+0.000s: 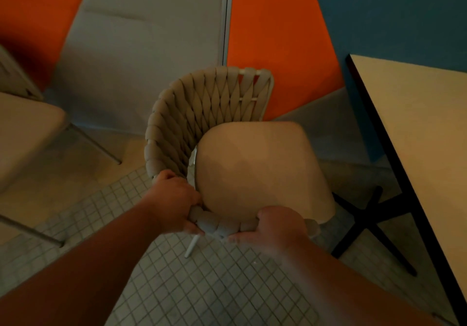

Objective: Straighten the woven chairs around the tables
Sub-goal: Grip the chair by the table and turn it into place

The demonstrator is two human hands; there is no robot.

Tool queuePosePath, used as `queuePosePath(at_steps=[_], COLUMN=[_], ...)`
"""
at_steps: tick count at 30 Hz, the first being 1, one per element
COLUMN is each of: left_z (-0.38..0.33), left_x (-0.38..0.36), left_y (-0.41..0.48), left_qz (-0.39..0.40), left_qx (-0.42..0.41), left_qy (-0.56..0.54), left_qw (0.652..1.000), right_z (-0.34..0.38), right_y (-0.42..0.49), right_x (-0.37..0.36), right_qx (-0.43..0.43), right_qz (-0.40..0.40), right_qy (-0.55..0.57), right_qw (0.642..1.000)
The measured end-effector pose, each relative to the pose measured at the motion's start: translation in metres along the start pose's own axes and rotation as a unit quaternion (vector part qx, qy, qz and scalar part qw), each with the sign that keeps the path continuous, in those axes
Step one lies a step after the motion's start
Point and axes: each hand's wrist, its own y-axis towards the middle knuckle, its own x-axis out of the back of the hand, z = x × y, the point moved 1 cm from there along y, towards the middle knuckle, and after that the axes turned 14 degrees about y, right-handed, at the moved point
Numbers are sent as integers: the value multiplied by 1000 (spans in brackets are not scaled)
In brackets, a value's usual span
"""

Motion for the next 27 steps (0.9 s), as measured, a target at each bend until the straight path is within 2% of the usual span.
queuePosePath(at_steps=[3,4,5,6,8,9,10,11,12,15,18,27], left_z=[-9,-14,-18,-23,-29,-31,-30,-31,-32,-36,-36,-45], left_x=[-8,-9,-8,-6,-3,-4,-8,-13,-17,-23,-21,-10], left_y=[-10,-16,-23,-28,-27,-21,-12,-3,4,11,11,12], left_qz=[2,-26,-68,-114,-164,-163,-161,-165,-177,-196,-189,-140], left_qx=[42,92,165,251,412,459,482,488,486,492,490,457], left_qy=[-43,-99,-178,-262,-407,-470,-524,-562,-582,-591,-592,-566], left_qw=[998,990,968,925,799,736,683,647,628,608,611,671], right_z=[-1,-1,1,2,4,3,2,2,0,-1,0,-7], right_y=[-1,1,2,5,9,10,11,11,12,15,12,-16], right_x=[2,5,7,10,13,11,7,2,-3,-10,-7,-17], right_qx=[-8,-15,-13,2,49,62,65,64,64,58,53,17], right_qz=[40,58,65,58,26,27,44,63,76,71,74,57], right_qy=[48,60,55,27,-30,-20,7,21,13,5,-8,-3], right_qw=[998,996,996,998,998,997,997,996,995,996,996,998])
